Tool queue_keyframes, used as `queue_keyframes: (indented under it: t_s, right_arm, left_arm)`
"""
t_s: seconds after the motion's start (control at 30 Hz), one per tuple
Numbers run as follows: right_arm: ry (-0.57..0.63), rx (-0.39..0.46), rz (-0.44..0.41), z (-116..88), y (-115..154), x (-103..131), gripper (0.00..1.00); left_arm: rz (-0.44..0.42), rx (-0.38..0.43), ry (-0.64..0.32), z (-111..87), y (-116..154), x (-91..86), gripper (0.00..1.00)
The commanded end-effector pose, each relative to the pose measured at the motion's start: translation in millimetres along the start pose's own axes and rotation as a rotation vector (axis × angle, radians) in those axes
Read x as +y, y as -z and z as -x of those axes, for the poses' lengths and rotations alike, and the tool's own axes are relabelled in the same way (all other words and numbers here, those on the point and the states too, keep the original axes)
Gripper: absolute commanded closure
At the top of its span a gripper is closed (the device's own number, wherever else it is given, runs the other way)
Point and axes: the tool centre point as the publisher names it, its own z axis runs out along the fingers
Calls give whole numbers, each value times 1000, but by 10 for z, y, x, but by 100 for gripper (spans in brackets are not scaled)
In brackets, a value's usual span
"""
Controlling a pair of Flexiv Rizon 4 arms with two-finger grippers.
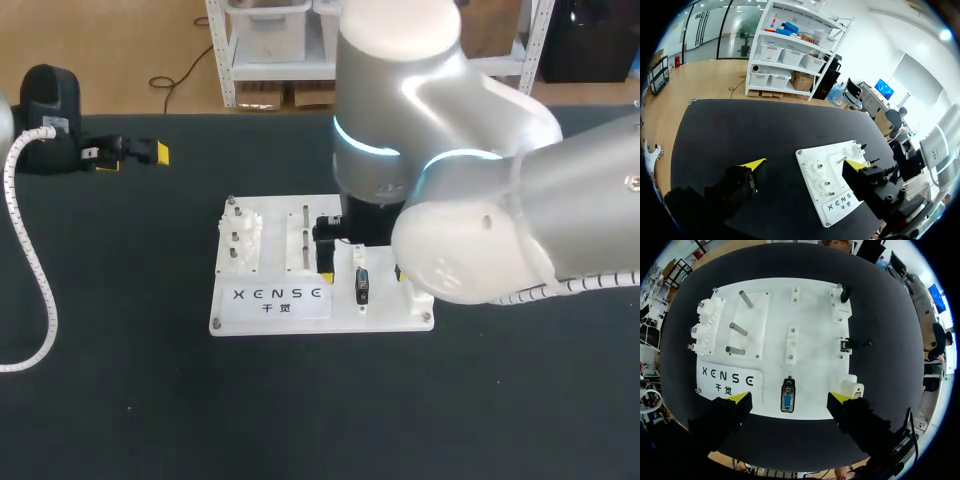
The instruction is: Insert the USB connector, Ethernet cable, and multi-pin plug into their matching sockets one by one.
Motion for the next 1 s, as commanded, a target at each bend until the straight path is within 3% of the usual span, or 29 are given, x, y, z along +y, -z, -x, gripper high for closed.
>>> queue_keyframes:
  t_s: [0.03, 0.73, 1.0]
  right_arm:
    - [3, -7, 34, -27, -18, -90, 0]
    - [3, -7, 34, -27, -18, -90, 0]
    - [42, 13, -10, -60, -61, -64, 0]
  left_arm:
    - [0, 0, 0, 0, 0, 0, 0]
    - [0, 0, 0, 0, 0, 0, 0]
    - [0, 0, 0, 0, 0, 0, 0]
